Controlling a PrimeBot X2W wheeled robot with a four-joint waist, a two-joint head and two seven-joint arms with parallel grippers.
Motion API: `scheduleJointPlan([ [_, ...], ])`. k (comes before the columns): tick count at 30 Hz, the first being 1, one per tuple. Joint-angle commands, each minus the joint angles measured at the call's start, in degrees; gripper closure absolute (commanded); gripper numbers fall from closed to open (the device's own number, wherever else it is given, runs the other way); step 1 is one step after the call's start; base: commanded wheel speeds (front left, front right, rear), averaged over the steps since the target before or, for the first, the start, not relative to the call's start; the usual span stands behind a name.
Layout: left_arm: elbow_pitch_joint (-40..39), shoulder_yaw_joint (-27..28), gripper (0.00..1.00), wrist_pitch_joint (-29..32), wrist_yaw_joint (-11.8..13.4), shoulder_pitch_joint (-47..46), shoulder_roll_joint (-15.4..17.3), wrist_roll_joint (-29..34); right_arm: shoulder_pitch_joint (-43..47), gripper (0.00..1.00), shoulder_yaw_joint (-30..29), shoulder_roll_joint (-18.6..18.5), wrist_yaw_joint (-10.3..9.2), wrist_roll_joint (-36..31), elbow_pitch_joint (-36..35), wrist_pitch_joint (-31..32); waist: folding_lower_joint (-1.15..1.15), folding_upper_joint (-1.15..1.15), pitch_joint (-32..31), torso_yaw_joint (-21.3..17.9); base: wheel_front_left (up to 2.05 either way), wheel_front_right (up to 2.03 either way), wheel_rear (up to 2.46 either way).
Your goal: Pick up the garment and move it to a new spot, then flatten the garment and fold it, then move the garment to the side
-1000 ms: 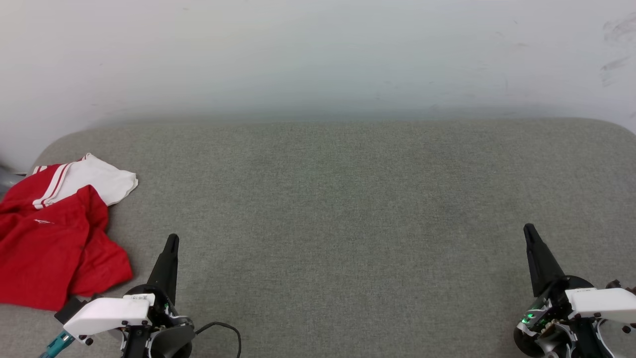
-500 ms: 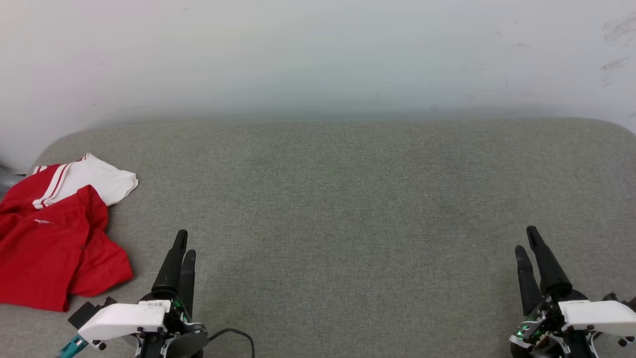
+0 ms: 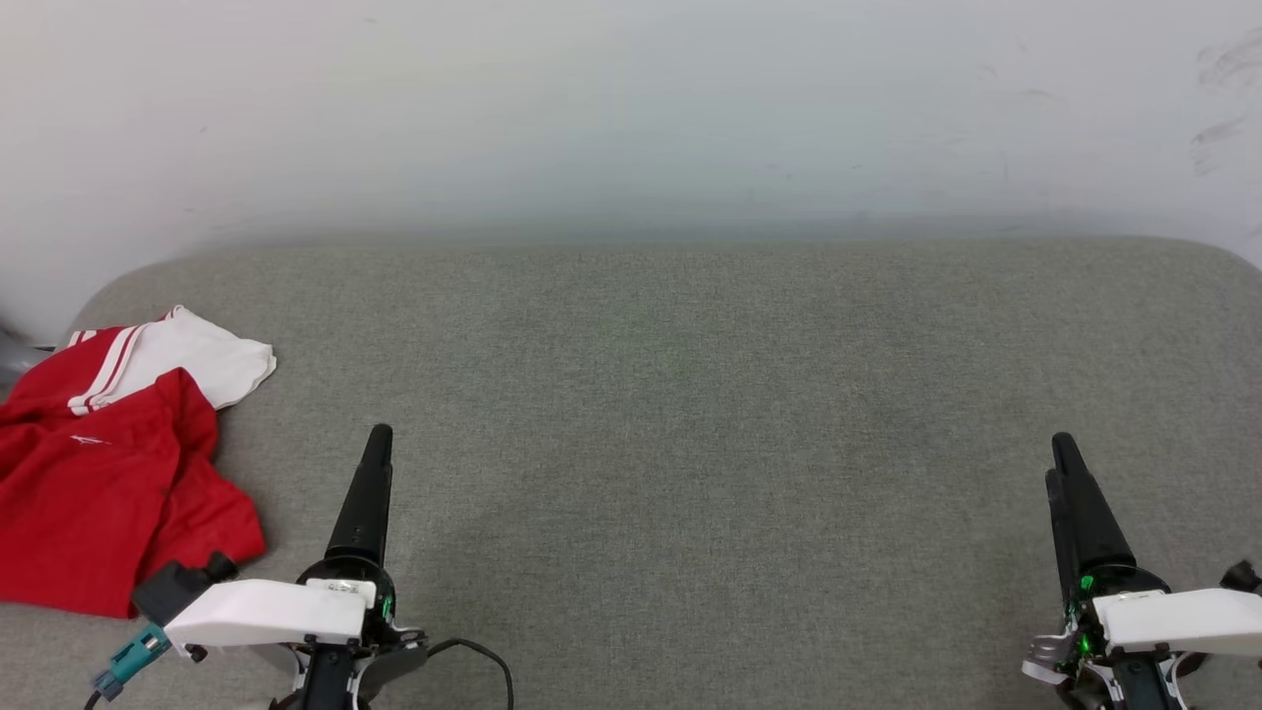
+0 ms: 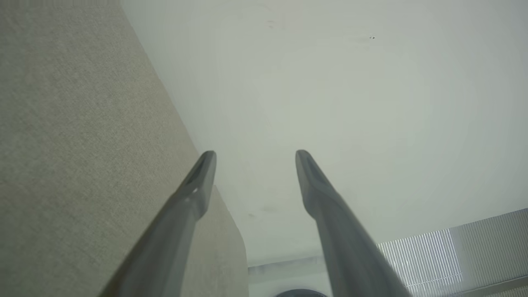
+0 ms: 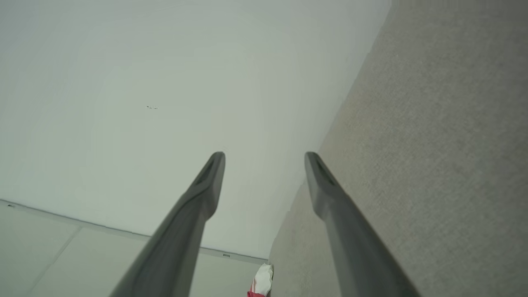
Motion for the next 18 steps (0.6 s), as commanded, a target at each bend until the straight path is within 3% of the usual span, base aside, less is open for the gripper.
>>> scheduleJointPlan([
  [1,-1.7,-0.4,0.0,-0.6,0.0,-0.5,0.1,2.7,-0.3,0.0,0.0,-0.3,0.0,-3.3,-1.8,-0.6,0.0,0.0,0.0,0.0,0.0,0.0,0.0],
  [18,-3.1,-1.6,0.0,-4.1,0.0,-0.4,0.5,30.3,0.7,0.0,0.1,-0.1,0.0,-33.2,-7.5,-2.2,0.0,0.0,0.0,0.1,0.0,0.0,0.0],
])
